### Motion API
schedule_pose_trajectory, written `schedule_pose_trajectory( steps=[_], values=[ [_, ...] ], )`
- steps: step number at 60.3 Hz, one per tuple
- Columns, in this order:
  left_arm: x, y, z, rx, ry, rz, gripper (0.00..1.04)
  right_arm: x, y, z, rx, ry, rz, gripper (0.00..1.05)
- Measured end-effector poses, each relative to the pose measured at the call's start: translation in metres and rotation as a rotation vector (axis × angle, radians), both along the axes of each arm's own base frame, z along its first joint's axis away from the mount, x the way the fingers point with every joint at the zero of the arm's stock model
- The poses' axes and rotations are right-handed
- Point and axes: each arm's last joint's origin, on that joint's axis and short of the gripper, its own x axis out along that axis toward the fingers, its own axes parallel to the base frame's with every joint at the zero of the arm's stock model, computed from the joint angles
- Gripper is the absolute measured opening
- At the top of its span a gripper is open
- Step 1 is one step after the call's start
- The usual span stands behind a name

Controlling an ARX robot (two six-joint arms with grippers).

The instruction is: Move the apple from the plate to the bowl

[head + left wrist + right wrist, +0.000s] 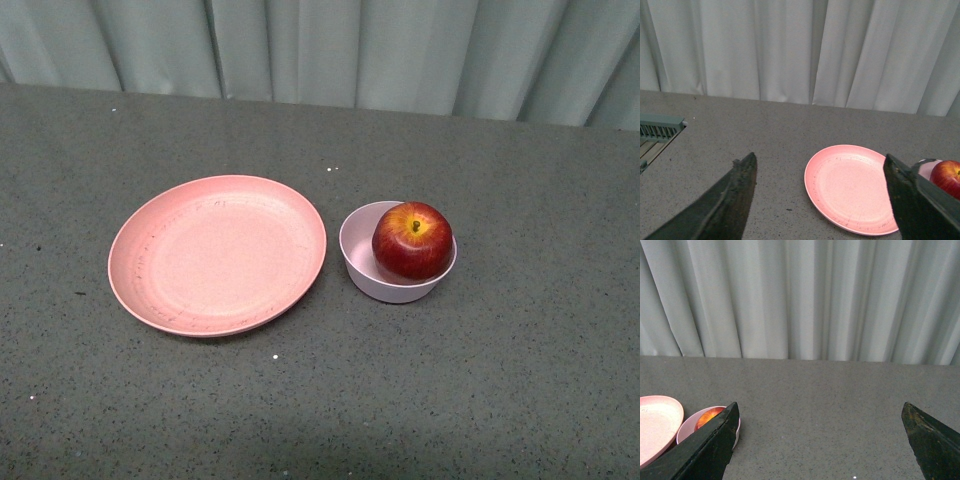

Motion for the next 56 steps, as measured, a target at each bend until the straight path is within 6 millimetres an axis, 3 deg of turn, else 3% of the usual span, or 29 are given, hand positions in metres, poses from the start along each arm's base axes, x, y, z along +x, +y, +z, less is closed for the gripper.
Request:
schedule_pose_trajectory(
  steps=[9,56],
  values=[
    [0.0000,0.0000,0.0000,0.001,0.000,0.000,1.00,0.0000,0.0000,0.0000,0.000,0.000,0.000,0.95],
    [0.0000,0.0000,0.0000,0.000,0.000,0.000,0.98,0.0000,0.0000,0.0000,0.000,0.000,0.000,0.95]
  ],
)
